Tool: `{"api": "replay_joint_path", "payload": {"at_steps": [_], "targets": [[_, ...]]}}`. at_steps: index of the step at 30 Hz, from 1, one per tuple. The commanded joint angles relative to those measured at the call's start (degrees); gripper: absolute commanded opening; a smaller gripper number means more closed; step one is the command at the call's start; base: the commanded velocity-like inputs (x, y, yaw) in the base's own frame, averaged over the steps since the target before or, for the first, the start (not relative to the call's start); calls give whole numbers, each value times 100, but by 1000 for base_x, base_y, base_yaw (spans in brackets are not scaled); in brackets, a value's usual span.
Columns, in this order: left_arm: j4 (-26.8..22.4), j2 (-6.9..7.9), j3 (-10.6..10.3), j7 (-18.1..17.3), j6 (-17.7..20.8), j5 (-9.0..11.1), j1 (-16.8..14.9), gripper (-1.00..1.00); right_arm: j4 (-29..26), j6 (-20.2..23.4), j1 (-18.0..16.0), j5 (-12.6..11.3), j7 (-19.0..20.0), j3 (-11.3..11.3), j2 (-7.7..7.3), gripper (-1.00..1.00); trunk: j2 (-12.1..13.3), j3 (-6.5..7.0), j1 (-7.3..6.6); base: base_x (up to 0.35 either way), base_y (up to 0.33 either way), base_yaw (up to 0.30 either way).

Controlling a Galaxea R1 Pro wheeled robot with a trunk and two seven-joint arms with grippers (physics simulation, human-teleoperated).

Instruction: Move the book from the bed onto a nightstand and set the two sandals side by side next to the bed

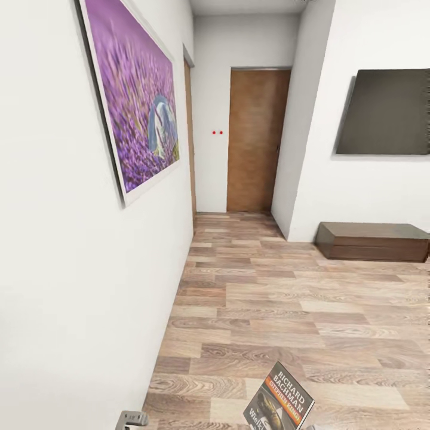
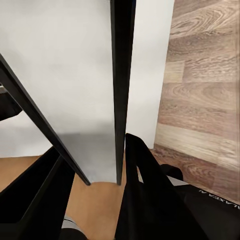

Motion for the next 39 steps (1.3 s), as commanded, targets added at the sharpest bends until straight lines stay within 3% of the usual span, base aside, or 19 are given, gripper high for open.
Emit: {"api": "replay_joint_path", "payload": {"at_steps": [1, 18, 29, 39], "targets": [[5, 2, -49, -20, -22, 52, -4, 100, -3, 60, -4, -61, 14, 38, -2, -100, -5, -7, 0, 30, 0, -143], [5, 0, -54, -20, -22, 52, -3, 100, -3, 60, -4, -61, 16, 35, -2, -100, -5, -7, 0, 267, 58, -18], [5, 2, -49, -23, -22, 52, -4, 100, -3, 60, -4, -61, 16, 30, -2, -100, -5, -7, 0, 141, 5, -192], [5, 1, -51, -21, -22, 52, -1, 100, -3, 55, -4, -61, 14, 36, -2, -100, -5, -7, 0, 249, 0, -27]]}}
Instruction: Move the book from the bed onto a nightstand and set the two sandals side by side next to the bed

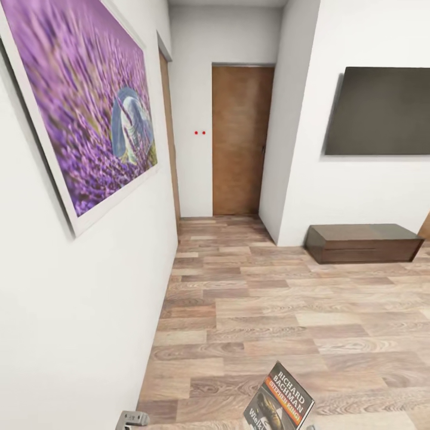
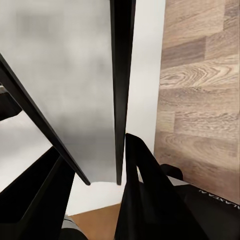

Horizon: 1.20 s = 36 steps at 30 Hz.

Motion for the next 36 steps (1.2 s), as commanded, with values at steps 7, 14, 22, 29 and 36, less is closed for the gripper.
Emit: {"api": "replay_joint_path", "payload": {"at_steps": [7, 14, 22, 29, 36], "targets": [[7, -2, -54, -19, -22, 51, -5, 100, -5, 57, -3, -64, 17, 35, -3, -100, -4, -7, 4, 326, 0, -55], [7, 1, -54, -19, -22, 50, -8, 100, -5, 56, -4, -64, 17, 32, -3, -100, -4, -7, 4, 328, 0, -173], [7, 0, -56, -19, -22, 51, -5, 100, -5, 56, -4, -64, 19, 35, -3, -100, -4, -7, 4, 327, 0, -24], [7, -5, -56, -20, -22, 50, -7, 100, -5, 56, -3, -64, 17, 31, -3, -100, -4, -7, 4, 328, 0, 0], [7, -4, -56, -16, -22, 50, -4, 100, -5, 56, -3, -64, 17, 30, -3, -100, -4, -7, 4, 328, 0, 0]]}}
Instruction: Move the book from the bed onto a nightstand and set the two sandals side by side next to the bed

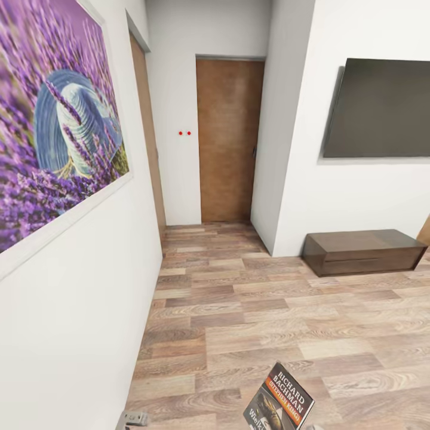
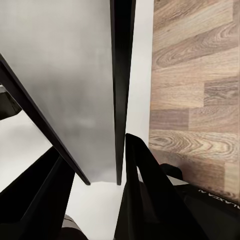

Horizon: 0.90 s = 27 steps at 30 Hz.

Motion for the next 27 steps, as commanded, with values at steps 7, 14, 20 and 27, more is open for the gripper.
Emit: {"api": "replay_joint_path", "payload": {"at_steps": [7, 14, 20, 27], "targets": [[7, 0, -49, -14, -22, 53, -8, 100, -6, 60, -3, -69, 15, 20, -3, -100, -4, -7, 4, 328, 0, -20], [7, -1, -49, -16, -22, 51, -7, 100, -6, 60, -3, -69, 15, 22, -3, -100, -4, -7, 4, 328, 0, -170], [7, -1, -49, -15, -22, 53, -6, 100, -6, 60, -3, -69, 15, 25, -3, -100, -4, -7, 4, 328, 0, -27], [7, -1, -49, -13, -22, 53, -5, 100, -6, 60, -3, -69, 15, 27, -3, -100, -4, -7, 4, 328, 0, -37]]}}
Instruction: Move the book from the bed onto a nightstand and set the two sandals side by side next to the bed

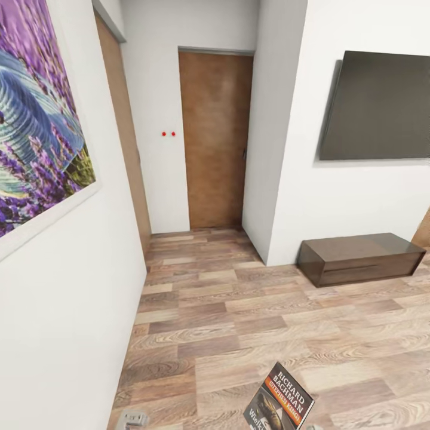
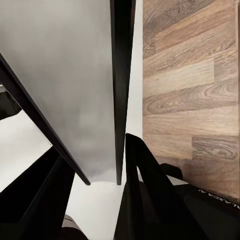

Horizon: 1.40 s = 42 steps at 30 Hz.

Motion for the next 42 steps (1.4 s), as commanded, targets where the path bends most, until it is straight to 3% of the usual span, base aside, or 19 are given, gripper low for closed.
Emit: {"api": "replay_joint_path", "payload": {"at_steps": [1, 32, 42], "targets": [[6, 2, -49, -18, -22, 52, -6, 100, -5, 60, -4, -69, 13, 23, -2, -100, -4, -7, 4, 327, 0, -140], [6, 2, -49, -21, -22, 52, -4, 100, -5, 60, -4, -69, 10, 19, -2, -100, -4, -7, 4, 325, 0, -230], [6, 2, -48, -25, -22, 44, -4, 100, -5, 60, -4, -69, 10, 18, -2, -100, -4, -7, 4, 46, 0, -252]]}}
